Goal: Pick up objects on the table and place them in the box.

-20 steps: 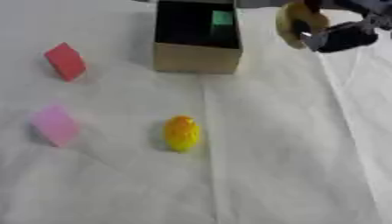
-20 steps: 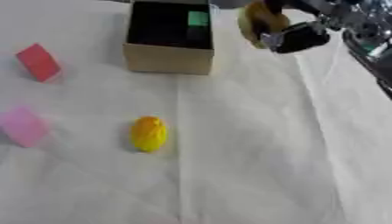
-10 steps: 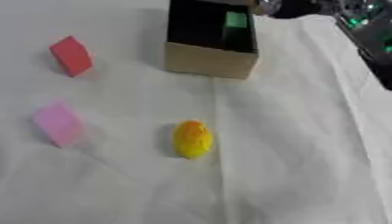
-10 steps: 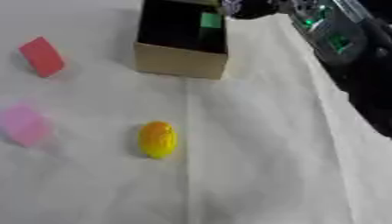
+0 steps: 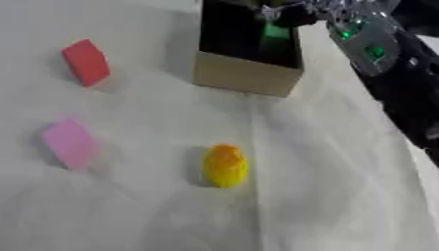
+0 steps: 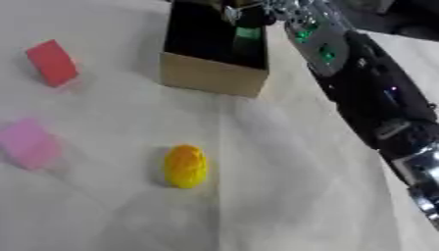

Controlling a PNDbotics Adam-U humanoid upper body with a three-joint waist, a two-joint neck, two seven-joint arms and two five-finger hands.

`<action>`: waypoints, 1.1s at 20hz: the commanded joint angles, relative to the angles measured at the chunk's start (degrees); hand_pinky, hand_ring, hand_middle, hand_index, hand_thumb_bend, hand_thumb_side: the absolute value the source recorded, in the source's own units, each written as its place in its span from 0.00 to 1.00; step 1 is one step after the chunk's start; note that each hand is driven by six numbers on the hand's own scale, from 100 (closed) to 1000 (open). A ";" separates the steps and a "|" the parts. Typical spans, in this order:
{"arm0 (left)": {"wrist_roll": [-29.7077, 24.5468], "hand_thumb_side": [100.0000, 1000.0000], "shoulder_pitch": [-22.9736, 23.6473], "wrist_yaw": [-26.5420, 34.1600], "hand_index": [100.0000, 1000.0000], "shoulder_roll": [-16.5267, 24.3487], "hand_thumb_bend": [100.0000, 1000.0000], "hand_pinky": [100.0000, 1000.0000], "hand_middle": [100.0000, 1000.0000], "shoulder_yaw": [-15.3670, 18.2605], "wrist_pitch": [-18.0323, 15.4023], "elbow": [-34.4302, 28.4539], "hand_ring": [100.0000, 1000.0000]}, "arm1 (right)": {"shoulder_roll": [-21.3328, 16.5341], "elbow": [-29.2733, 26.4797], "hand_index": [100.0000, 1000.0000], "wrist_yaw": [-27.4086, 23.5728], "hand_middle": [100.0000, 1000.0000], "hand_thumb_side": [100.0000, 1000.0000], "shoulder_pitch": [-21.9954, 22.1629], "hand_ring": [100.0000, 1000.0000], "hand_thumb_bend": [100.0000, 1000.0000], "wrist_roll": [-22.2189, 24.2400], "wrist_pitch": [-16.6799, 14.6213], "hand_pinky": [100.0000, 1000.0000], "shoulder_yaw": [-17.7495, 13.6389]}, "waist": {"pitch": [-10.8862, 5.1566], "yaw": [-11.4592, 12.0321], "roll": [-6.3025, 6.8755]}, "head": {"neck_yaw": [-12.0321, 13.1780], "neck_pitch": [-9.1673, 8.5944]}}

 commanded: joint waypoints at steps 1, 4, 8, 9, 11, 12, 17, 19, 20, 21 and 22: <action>-0.10 0.56 -0.57 0.16 0.77 1.50 0.02 0.91 0.60 0.02 -0.28 -1.16 0.66 | -0.83 0.81 0.75 1.41 0.69 0.17 -0.79 0.75 0.00 3.37 -0.56 0.77 -0.52 | -1.14 -0.06 0.52 | -0.26 -0.57; -0.11 0.56 -0.41 0.15 0.77 1.44 0.02 0.91 0.60 0.06 -0.25 -1.16 0.66 | -0.80 1.02 0.84 3.38 0.85 0.45 -0.36 0.86 0.00 6.70 0.21 0.83 -0.49 | -1.34 -0.27 0.62 | -0.43 -0.23; -0.11 0.56 -0.11 0.16 0.77 1.31 0.01 0.91 0.60 0.08 -0.16 -1.16 0.66 | -0.96 0.38 0.87 4.47 0.89 0.54 0.21 0.89 0.00 8.91 1.14 0.85 -0.73 | -1.75 -0.61 0.76 | -0.52 0.31; -0.10 0.56 0.00 0.17 0.77 1.28 0.01 0.91 0.60 0.11 -0.12 -1.16 0.66 | -1.03 0.06 0.88 4.29 0.89 0.54 0.31 0.89 0.00 9.10 1.25 0.85 -0.81 | -1.88 -0.72 0.81 | -0.45 0.44; -0.08 0.56 0.21 0.17 0.77 1.22 0.01 0.91 0.59 0.14 -0.07 -1.16 0.66 | -1.22 -0.86 0.88 3.49 0.88 0.52 0.48 0.88 0.00 9.19 1.44 0.84 -0.98 | -2.19 -0.99 0.90 | -0.27 0.73; -0.08 0.56 0.29 0.18 0.77 1.20 0.01 0.91 0.59 0.14 -0.05 -1.16 0.66 | -1.33 -1.53 0.88 2.90 0.88 0.51 0.56 0.88 0.00 9.04 1.56 0.84 -1.09 | -2.36 -1.15 0.95 | -0.18 0.85; -0.09 0.56 0.77 0.16 0.77 1.09 0.02 0.91 0.60 0.20 0.08 -1.16 0.66 | -2.97 -7.34 0.88 -0.87 0.88 0.51 1.47 0.88 0.00 7.85 2.34 0.84 -1.26 | -3.18 -2.08 1.32 | 0.42 1.44; -0.04 0.56 1.11 0.12 0.77 0.99 0.01 0.91 0.60 0.29 0.15 -1.16 0.66 | -4.48 -12.02 0.88 -2.80 0.87 0.37 2.48 0.87 0.00 7.31 2.63 0.84 -1.29 | -3.52 -2.55 1.56 | 0.96 1.73; 0.01 0.56 1.30 0.09 0.77 0.98 0.01 0.91 0.60 0.37 0.18 -1.16 0.66 | -5.61 -15.32 0.87 -3.78 0.86 0.33 3.36 0.87 0.00 7.11 2.84 0.84 -1.24 | -3.66 -2.81 1.67 | 1.32 1.86; 0.10 0.56 1.48 0.05 0.77 0.99 0.01 0.91 0.60 0.45 0.20 -1.16 0.66 | -7.03 -19.30 0.87 -4.66 0.85 0.29 4.58 0.87 0.00 7.07 3.01 0.84 -1.13 | -3.77 -3.12 1.75 | 1.75 1.97; 0.20 0.56 1.60 0.02 0.77 0.99 0.01 0.92 0.60 0.53 0.22 -1.16 0.66 | -8.60 -23.76 0.87 -5.43 0.85 0.26 6.11 0.86 0.00 7.28 3.15 0.83 -1.03 | -3.84 -3.43 1.84 | 2.12 2.05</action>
